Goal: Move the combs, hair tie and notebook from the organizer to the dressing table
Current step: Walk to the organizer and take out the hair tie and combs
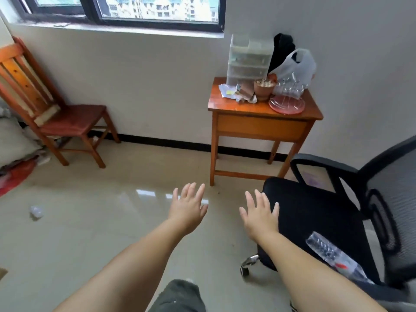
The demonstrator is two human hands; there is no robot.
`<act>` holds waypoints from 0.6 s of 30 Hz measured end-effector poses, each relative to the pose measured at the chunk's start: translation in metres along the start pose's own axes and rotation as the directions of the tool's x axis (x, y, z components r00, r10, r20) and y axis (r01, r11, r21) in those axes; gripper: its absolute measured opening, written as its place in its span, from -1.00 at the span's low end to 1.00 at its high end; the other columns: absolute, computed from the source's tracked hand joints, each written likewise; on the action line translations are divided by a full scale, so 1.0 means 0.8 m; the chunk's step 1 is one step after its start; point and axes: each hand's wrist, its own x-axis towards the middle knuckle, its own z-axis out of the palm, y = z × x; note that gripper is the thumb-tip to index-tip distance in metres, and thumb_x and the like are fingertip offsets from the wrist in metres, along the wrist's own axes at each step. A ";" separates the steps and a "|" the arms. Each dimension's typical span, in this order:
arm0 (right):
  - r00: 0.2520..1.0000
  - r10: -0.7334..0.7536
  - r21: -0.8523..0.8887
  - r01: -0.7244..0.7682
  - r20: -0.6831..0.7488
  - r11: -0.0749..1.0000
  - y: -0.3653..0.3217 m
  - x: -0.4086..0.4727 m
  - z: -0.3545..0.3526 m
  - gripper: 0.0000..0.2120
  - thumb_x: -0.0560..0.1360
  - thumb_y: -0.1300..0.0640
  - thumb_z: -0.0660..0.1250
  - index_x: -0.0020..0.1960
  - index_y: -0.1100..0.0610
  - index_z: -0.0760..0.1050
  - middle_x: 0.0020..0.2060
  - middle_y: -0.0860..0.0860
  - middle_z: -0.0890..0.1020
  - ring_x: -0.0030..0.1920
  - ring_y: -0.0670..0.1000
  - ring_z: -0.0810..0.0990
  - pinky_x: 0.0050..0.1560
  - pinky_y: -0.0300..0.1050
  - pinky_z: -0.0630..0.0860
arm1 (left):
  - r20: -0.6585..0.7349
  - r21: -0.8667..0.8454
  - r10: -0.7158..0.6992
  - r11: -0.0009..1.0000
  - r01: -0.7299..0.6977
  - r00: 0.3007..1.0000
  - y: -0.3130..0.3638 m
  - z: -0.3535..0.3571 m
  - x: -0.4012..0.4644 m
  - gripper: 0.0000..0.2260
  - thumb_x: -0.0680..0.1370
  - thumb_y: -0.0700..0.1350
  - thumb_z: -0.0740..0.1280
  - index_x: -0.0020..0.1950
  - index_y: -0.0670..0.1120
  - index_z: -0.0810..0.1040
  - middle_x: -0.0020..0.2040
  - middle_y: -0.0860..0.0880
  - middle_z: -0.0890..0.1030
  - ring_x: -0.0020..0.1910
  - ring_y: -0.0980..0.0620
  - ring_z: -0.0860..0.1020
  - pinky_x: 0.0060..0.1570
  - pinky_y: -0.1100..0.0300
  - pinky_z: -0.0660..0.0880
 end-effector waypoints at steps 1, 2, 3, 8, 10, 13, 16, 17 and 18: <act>1.000 0.016 0.009 -0.016 -0.016 1.000 -0.010 0.032 -0.013 -0.45 0.58 -0.15 -0.15 0.52 -0.04 -0.16 0.56 0.04 -0.06 0.54 0.06 -0.13 0.48 0.26 -0.11 | -0.006 0.021 0.016 1.000 -0.016 1.000 -0.012 -0.017 0.038 -0.46 0.59 0.14 -0.09 0.52 0.01 -0.13 0.56 -0.08 0.03 0.53 -0.05 -0.04 0.48 -0.12 -0.06; 0.999 0.027 0.019 -0.026 -0.029 0.999 -0.018 0.064 -0.025 -0.45 0.58 -0.15 -0.15 0.52 -0.04 -0.15 0.56 0.04 -0.04 0.54 0.06 -0.12 0.48 0.26 -0.11 | -0.012 0.023 0.022 1.000 -0.022 1.000 -0.024 -0.031 0.078 -0.46 0.59 0.14 -0.08 0.52 0.01 -0.12 0.56 -0.08 0.04 0.53 -0.05 -0.03 0.48 -0.12 -0.06; 0.999 0.034 0.025 -0.033 -0.033 0.999 -0.022 0.095 -0.038 -0.45 0.58 -0.15 -0.14 0.52 -0.04 -0.13 0.55 0.04 -0.03 0.54 0.06 -0.11 0.48 0.25 -0.10 | -0.012 0.012 0.018 1.000 -0.018 1.000 -0.032 -0.043 0.116 -0.46 0.59 0.14 -0.08 0.52 0.01 -0.12 0.56 -0.09 0.04 0.53 -0.06 -0.03 0.48 -0.12 -0.06; 0.989 0.124 0.039 -0.121 -0.082 0.992 -0.016 0.244 -0.083 -0.46 0.58 -0.14 -0.11 0.52 -0.03 -0.07 0.55 0.05 0.03 0.54 0.07 -0.06 0.48 0.23 -0.06 | -0.015 -0.050 0.095 0.994 -0.096 0.995 -0.026 -0.074 0.280 -0.46 0.59 0.15 -0.07 0.52 0.02 -0.09 0.55 -0.09 0.07 0.53 -0.06 -0.01 0.49 -0.11 -0.04; 0.984 0.150 0.044 -0.146 -0.098 0.988 -0.007 0.311 -0.096 -0.46 0.59 -0.14 -0.10 0.52 -0.03 -0.06 0.55 0.05 0.03 0.54 0.08 -0.05 0.48 0.23 -0.06 | -0.026 -0.042 0.139 0.989 -0.140 0.990 -0.018 -0.079 0.346 -0.46 0.59 0.15 -0.06 0.52 0.02 -0.09 0.55 -0.09 0.08 0.53 -0.06 0.00 0.49 -0.11 -0.03; 0.983 0.141 0.053 -0.135 -0.116 0.989 0.007 0.422 -0.120 -0.46 0.58 -0.15 -0.09 0.52 -0.03 -0.06 0.55 0.05 0.04 0.54 0.08 -0.04 0.48 0.23 -0.05 | -0.057 -0.057 0.138 0.988 -0.141 0.989 -0.008 -0.091 0.450 -0.47 0.59 0.14 -0.03 0.52 0.02 -0.06 0.54 -0.10 0.10 0.53 -0.07 0.03 0.49 -0.10 0.00; 0.985 0.120 0.069 -0.112 -0.126 0.991 0.022 0.529 -0.151 -0.46 0.58 -0.15 -0.09 0.52 -0.04 -0.05 0.55 0.05 0.04 0.54 0.08 -0.04 0.48 0.21 -0.02 | -0.069 -0.086 0.122 0.988 -0.128 0.990 0.002 -0.116 0.559 -0.47 0.59 0.14 -0.02 0.52 0.02 -0.04 0.54 -0.10 0.12 0.52 -0.09 0.07 0.48 -0.10 0.04; 0.984 0.112 0.071 -0.103 -0.139 0.992 0.028 0.560 -0.162 -0.46 0.58 -0.15 -0.09 0.52 -0.04 -0.05 0.55 0.05 0.04 0.54 0.08 -0.04 0.48 0.20 -0.02 | -0.085 -0.118 0.108 0.986 -0.118 0.991 0.006 -0.127 0.593 -0.47 0.58 0.14 -0.01 0.51 0.02 -0.03 0.54 -0.10 0.13 0.51 -0.11 0.10 0.47 -0.09 0.07; 0.982 0.105 0.068 -0.095 -0.157 0.993 0.034 0.592 -0.176 -0.46 0.58 -0.15 -0.09 0.52 -0.03 -0.04 0.55 0.05 0.04 0.54 0.09 -0.03 0.48 0.19 0.00 | -0.103 -0.158 0.092 0.982 -0.107 0.990 0.012 -0.140 0.625 -0.47 0.58 0.14 -0.01 0.51 0.01 -0.01 0.53 -0.11 0.15 0.50 -0.11 0.13 0.46 -0.07 0.10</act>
